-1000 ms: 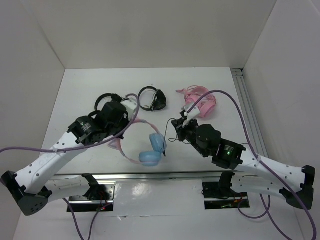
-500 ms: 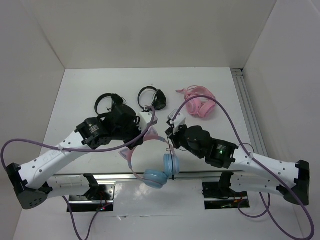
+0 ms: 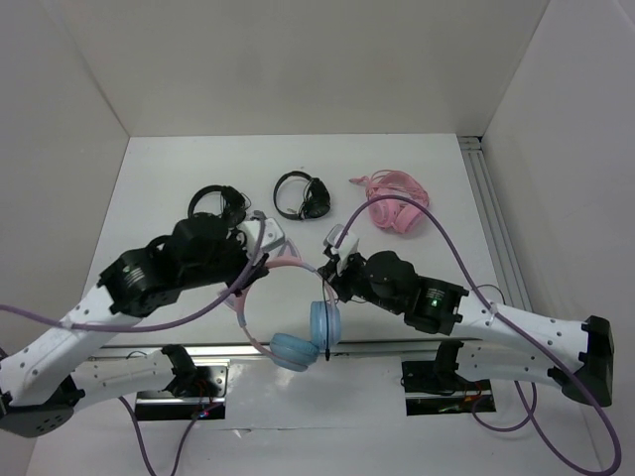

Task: Wrap the headphones

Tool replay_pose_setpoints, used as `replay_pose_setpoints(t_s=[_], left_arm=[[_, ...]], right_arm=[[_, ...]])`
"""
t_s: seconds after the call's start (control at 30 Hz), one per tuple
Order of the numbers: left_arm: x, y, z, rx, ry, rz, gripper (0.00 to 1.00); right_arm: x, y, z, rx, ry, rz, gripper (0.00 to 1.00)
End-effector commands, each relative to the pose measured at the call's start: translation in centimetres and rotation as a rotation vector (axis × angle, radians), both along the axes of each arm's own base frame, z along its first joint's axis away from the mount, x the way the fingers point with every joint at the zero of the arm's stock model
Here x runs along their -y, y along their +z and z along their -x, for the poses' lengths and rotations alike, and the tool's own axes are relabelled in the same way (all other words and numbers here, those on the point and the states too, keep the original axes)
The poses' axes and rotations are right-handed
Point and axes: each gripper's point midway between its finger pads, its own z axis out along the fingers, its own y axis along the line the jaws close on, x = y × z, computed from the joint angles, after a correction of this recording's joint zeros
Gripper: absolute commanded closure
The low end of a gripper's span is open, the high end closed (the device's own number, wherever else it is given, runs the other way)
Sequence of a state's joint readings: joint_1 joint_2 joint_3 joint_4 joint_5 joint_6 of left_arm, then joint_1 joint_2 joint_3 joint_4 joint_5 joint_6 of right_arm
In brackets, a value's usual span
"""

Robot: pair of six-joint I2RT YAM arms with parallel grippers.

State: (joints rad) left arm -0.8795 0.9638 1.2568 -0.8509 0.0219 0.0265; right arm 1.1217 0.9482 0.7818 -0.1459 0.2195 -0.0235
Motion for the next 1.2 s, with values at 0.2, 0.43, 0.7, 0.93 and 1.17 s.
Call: replay_pose_setpoints(t_s=[0.2, 0.43, 0.7, 0.93, 1.17], left_arm=[[0.8, 9.1, 0.8, 0.137, 0.010, 0.305, 1.00], [1.8, 9.3, -0.7, 0.115, 0.102, 0.391, 1.00], [-1.5, 13.7, -1.8, 0.204, 0.310, 0.591, 1.00], [-6.5, 17.4, -3.7, 0.269, 0.618, 0.735, 1.00], [-8.5, 18.2, -5.6, 0.288, 0.829, 0.782, 1.00]], right_arm=[[-4.1, 1.2, 1.0, 0.041, 0.172, -0.105, 0.97], [-6.9, 3.9, 1.9, 0.129, 0.287, -0.304, 0.73], [-8.3, 2.3, 0.5, 0.086, 0.348, -0.435, 0.71], [-10.6, -2.1, -0.9, -0.007, 0.378, -0.405, 0.78], [-11.2, -4.9, -0.5, -0.085, 0.405, -0.429, 0.76]])
